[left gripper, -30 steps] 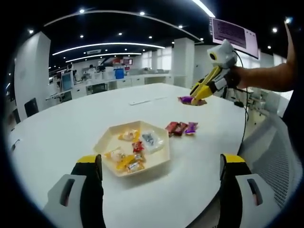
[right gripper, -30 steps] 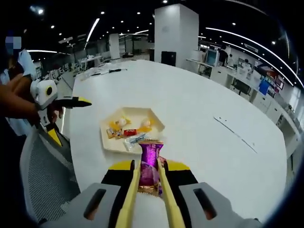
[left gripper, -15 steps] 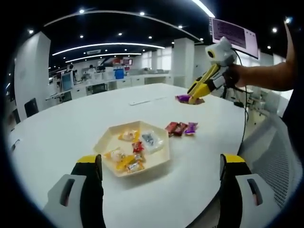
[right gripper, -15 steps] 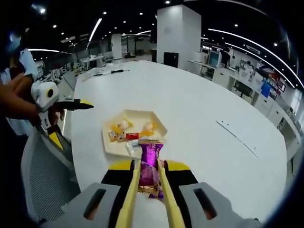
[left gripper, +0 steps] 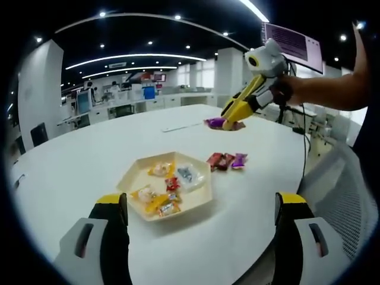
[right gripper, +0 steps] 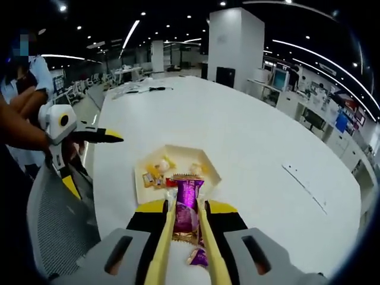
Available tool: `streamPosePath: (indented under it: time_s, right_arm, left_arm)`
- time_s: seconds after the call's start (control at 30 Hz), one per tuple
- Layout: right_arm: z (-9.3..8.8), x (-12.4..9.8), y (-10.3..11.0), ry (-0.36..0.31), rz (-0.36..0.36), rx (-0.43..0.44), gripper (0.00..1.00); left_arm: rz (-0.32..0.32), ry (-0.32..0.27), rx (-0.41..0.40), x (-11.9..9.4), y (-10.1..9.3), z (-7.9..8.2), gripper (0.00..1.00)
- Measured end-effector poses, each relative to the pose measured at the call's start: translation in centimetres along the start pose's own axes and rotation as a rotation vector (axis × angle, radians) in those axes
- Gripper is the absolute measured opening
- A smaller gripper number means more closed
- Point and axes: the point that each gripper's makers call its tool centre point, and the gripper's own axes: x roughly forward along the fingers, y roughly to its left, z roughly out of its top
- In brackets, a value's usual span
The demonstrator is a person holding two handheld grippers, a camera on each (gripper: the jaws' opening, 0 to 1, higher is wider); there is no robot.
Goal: Place the target food into the container with the food tongs after gripping and lifting it, then release it inside without dropping or visibly crushing the food.
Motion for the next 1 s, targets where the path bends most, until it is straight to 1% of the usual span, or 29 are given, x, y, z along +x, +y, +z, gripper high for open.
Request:
streamPosePath:
  time_s: [0.1, 0.27, 0.6, 0.83, 1.0]
  right_arm:
    - [0.8, 0.5, 0.1, 0.001, 0.013, -0.019, 0.24]
    - [1.4, 1.6, 0.3, 0.013, 0.047, -0.030, 0.23]
    - [3.0, 3.7, 1.1, 0.022, 0.088, -0.067, 0.24]
    - [5.1, 5.2, 1.1, 0.017, 0.108, -0.087, 0.24]
    - [6.0, 5.9, 1.1, 0.015, 0.117, -0.093, 0.24]
  left_arm:
    - [-0.002, -0.002, 0.000, 0.0, 0.0, 0.0, 0.99]
    - [0.002, -0.005, -0.001, -0.1, 0.1, 0.1, 0.99]
    - [0.012, -0.011, -0.002, -0.1, 0.3, 0.2, 0.99]
    - [0.011, -0.010, -0.001, -0.1, 0.2, 0.2, 0.99]
    - [0.015, -0.012, -0.001, -0.1, 0.3, 0.2, 0.99]
